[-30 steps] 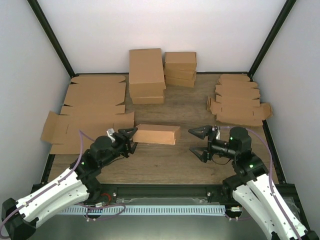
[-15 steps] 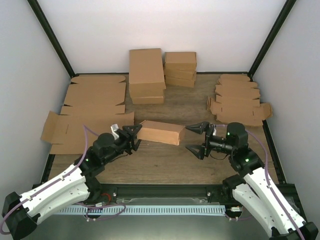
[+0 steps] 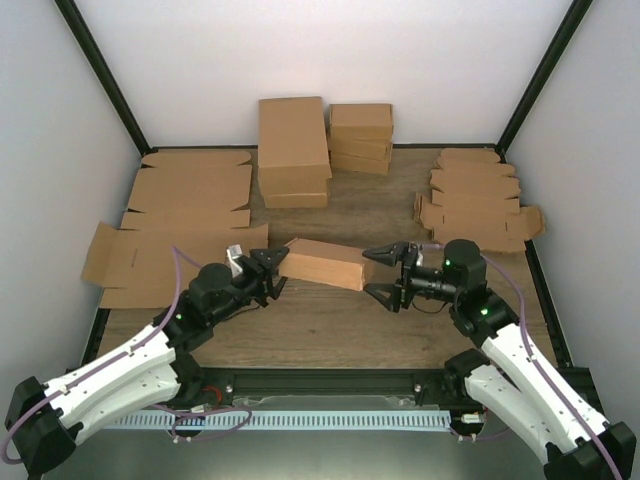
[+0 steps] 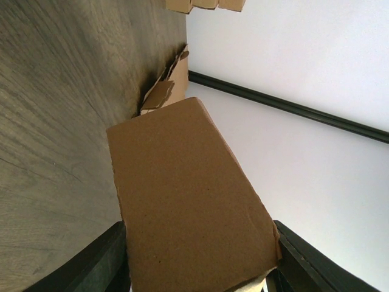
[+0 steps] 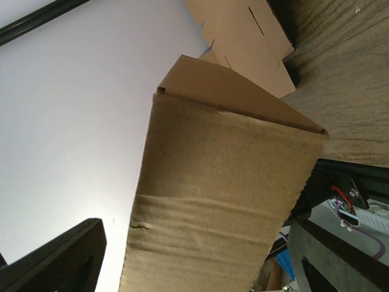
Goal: Fold the paper box
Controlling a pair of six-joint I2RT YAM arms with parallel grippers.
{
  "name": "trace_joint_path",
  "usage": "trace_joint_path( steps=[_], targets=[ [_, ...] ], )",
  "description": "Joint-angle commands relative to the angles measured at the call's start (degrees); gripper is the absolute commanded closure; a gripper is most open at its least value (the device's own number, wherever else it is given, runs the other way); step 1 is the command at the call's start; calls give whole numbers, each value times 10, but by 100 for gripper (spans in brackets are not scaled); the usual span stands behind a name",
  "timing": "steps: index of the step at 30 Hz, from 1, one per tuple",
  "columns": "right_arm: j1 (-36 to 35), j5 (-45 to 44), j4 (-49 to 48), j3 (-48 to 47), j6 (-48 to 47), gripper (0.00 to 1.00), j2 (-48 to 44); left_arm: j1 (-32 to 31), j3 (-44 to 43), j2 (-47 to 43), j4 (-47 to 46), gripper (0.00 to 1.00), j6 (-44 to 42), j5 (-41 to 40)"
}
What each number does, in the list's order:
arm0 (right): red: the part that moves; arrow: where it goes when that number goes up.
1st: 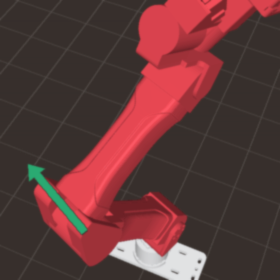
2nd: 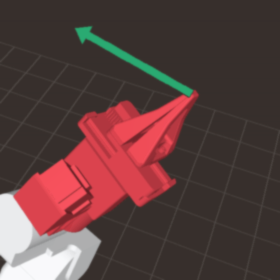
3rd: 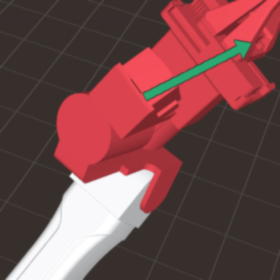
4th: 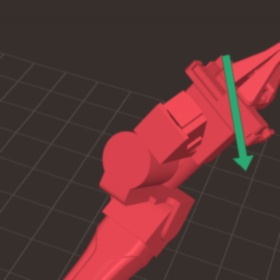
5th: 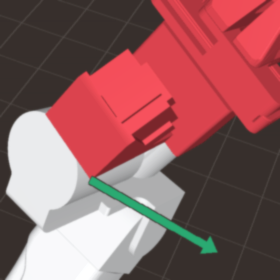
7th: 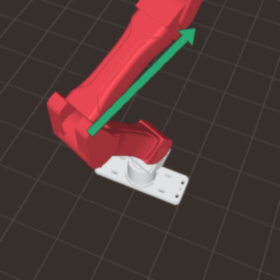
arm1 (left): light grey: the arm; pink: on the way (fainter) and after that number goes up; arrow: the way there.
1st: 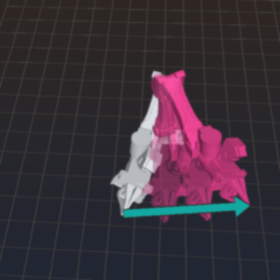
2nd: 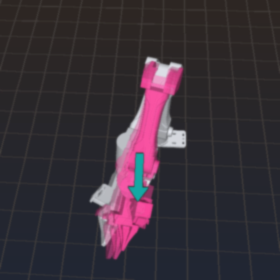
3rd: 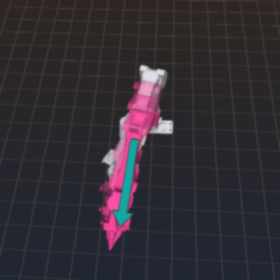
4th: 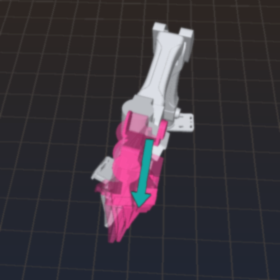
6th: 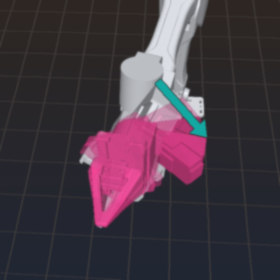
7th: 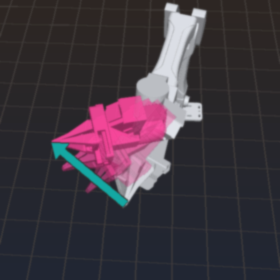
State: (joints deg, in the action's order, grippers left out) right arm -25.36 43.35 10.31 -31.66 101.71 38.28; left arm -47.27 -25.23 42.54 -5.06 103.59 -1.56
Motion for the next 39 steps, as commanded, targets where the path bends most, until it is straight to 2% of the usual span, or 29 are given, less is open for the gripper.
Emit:
trace_joint_path(
  steps=[1,5,9,12,13,14,20,23,27,31,39],
  targets=[
    [-12,-8,-34,5,16,19,1,-1,-20,2,-34,44,-10,3],
    [-13,-11,-38,4,18,35,2,0,-19,1,-34,39,-11,1],
    [-14,-14,-39,6,21,46,-1,-1,-19,1,-29,28,-11,-1],
    [-14,-24,-37,5,17,50,-2,-1,-22,1,-22,11,-10,3],
    [-14,-28,-38,5,14,52,-4,-1,-24,1,-17,2,-10,5],
    [-14,-37,-34,2,7,53,-5,-1,-28,0,-4,0,-9,5],
    [-12,-97,-57,-65,-120,56,33,-1,-71,-35,98,0,-40,-26],
    [5,-77,-71,-121,-231,56,104,-1,-131,-53,188,0,-93,-60],
    [48,-16,-99,-178,-348,56,177,-1,-211,-56,262,0,-157,-81],
    [103,29,-117,-236,-428,57,241,0,-249,-51,288,0,-201,-71],
    [208,84,-94,-381,-554,59,370,-1,-252,-49,287,0,-275,-45]
  ],
)
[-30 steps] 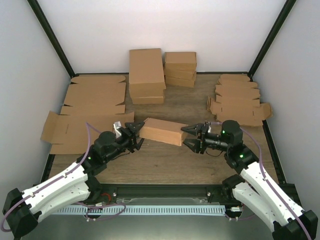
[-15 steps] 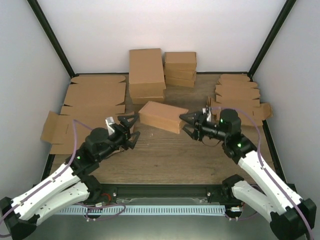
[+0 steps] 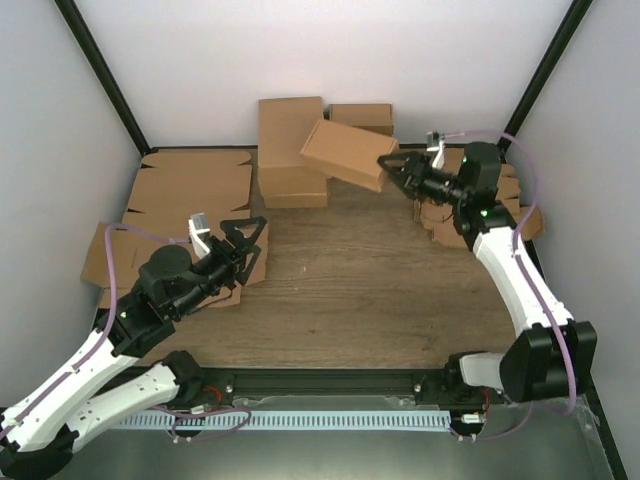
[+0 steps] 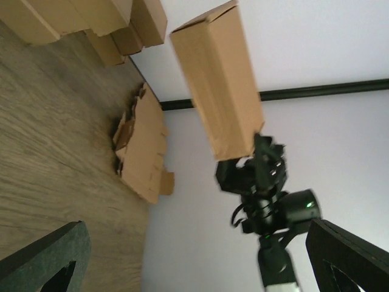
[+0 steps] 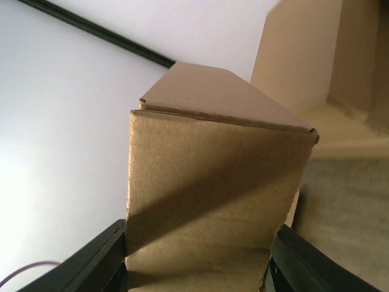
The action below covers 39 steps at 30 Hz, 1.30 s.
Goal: Fold the paper box
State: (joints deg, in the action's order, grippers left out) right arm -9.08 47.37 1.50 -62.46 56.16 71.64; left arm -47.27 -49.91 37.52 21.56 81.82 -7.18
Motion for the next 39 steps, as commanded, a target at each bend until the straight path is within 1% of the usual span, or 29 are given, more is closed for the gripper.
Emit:
trace_joint_path(
  steps=[1,5,12,18,25,29,34,37,39],
  targets=[
    [55,49,-1,-90,-116,59,53,-1,-6,1,22,0,-65,11],
    [80,72,24,-170,-179,59,128,-1,-5,6,25,0,-91,13],
    [100,120,51,-311,-277,59,265,-1,-9,24,33,0,-133,30],
    [105,128,63,-432,-319,59,380,-1,-22,22,68,0,-170,8],
    [106,138,63,-556,-371,59,494,0,-15,25,81,0,-175,2],
    [115,160,76,-638,-375,59,564,1,-12,44,76,0,-177,5],
    [120,162,62,-684,-390,59,612,0,-21,65,74,0,-185,-2],
    [121,160,47,-692,-406,59,635,1,-33,65,80,0,-196,-11],
    [121,155,29,-691,-414,59,644,1,-35,81,80,0,-201,-17]
  ],
)
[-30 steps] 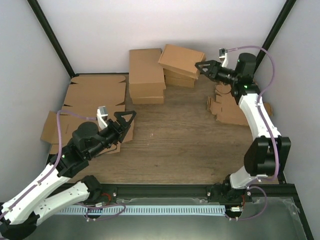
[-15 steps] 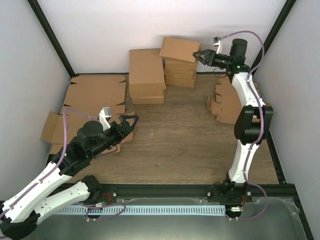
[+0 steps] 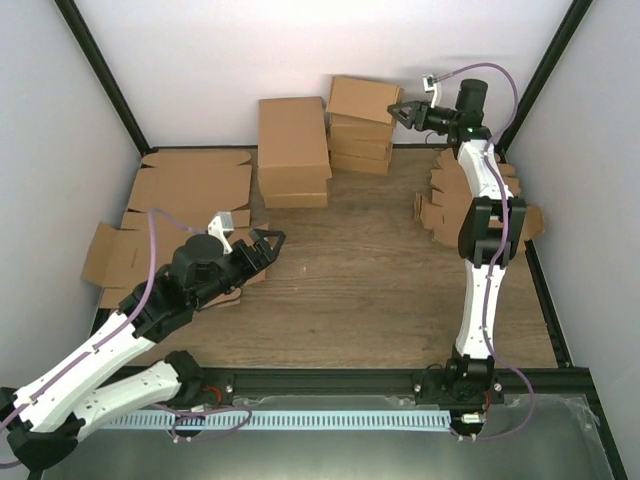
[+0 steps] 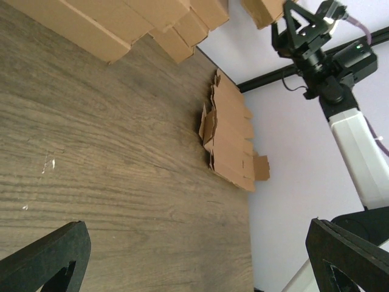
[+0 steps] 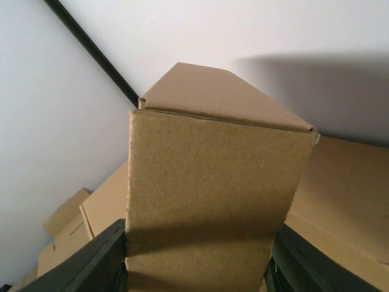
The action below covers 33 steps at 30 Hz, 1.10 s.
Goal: Fold the paper box
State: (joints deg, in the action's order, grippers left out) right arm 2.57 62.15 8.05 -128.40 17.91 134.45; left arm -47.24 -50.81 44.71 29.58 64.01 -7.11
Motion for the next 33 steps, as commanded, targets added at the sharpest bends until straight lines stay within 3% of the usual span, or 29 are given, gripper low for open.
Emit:
trace_joint_path(
  steps=[1,20,22,24,25,29,32,33],
  targets=[
    [4,5,-51,-32,-37,59,20,1,-26,11,-2,0,-24,-19],
    [4,-42,-174,-115,-94,55,154,6,-34,92,-34,0,-37,-5],
    [3,-67,-181,-116,-91,43,160,8,-35,98,-36,0,-38,-2],
    [3,-91,-188,-115,-78,20,163,10,-35,104,-38,0,-40,1],
    [4,-96,-191,-115,-72,17,164,11,-35,106,-39,0,-40,4],
    [4,-141,-195,-115,-44,15,164,15,-34,113,-43,0,-40,12],
    [3,-176,-194,-118,-27,25,163,18,-34,113,-44,0,-43,15],
    [3,-188,-190,-119,-22,24,163,19,-34,112,-43,0,-43,15]
  ],
)
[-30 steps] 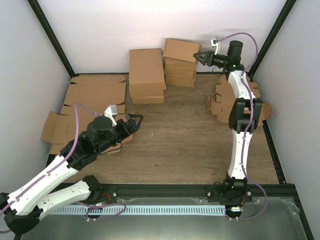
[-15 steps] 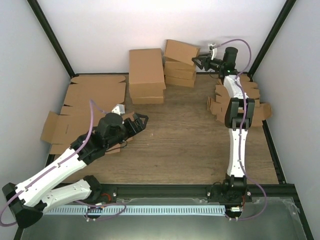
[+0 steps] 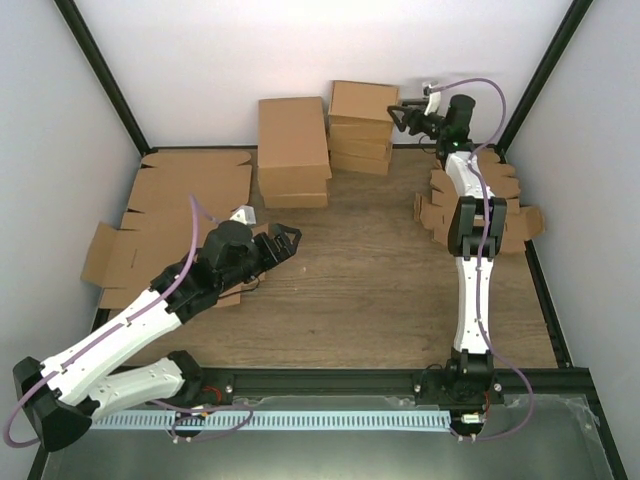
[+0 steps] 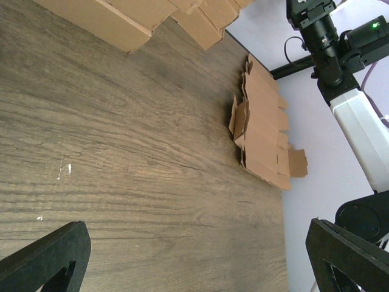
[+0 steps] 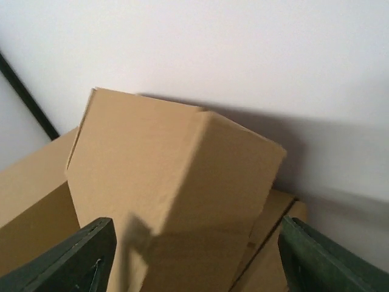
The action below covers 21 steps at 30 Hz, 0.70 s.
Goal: Fold the paper box
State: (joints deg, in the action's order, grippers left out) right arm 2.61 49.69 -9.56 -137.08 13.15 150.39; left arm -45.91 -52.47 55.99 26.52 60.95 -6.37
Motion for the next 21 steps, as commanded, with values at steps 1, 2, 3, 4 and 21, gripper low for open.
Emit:
trace_joint_path(
  steps=[1,2,3,4,21],
  targets=[
    [3,-74,-12,-33,31,21,3,6,-16,-2,-13,0,-13,8],
    [3,-81,-7,-36,35,18,3,7,-13,-2,-14,0,-14,9],
    [3,-87,-2,-39,37,19,3,8,-12,-3,-14,0,-14,10],
    [3,-89,3,-42,36,21,3,9,-11,-3,-15,0,-13,12],
    [-3,-68,59,-10,5,0,-102,16,-25,-8,17,0,-76,-8]
  ],
)
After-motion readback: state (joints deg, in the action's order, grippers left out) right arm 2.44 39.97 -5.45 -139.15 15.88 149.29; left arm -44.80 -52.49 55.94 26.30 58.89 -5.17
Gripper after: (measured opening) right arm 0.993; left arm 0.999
